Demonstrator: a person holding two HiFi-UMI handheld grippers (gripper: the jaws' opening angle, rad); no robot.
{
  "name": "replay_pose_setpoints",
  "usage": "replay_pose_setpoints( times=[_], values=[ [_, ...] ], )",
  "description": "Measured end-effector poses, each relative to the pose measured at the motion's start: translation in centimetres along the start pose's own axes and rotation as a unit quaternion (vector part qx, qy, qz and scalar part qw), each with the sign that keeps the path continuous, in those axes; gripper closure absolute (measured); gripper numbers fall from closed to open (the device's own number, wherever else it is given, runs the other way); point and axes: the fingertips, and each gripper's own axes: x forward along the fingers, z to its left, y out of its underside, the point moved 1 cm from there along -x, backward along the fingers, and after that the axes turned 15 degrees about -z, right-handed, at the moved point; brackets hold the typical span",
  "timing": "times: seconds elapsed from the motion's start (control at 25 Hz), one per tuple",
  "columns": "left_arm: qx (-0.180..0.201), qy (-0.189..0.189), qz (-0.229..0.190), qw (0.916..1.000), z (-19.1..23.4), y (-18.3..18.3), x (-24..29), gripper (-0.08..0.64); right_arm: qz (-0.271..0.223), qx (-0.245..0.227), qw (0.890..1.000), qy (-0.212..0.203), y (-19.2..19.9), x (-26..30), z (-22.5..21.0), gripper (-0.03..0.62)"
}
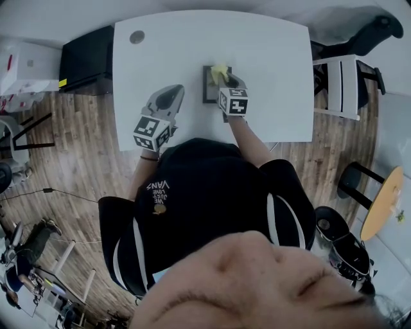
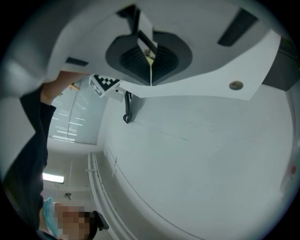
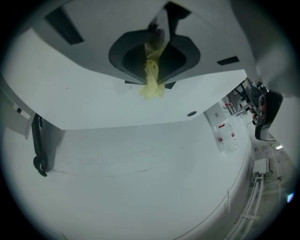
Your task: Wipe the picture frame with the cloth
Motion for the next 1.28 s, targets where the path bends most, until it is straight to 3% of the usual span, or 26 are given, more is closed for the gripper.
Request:
replay_pose_setpoints(
  times=[1.04,1.28],
  values=[
    [-0.003,0.032,0.007,0.9995,-3.1,0.8,2.7,0.543,-0.013,0.017,0.997,0.068,-0.4,-3.6,-6.9,0.545],
    [-0.004,0.027,0.004,0.9996,-2.9,0.7,2.3,0.542,-0.032,0.029,0.998,0.046,-1.3,-3.8,-5.0,0.545]
  ],
)
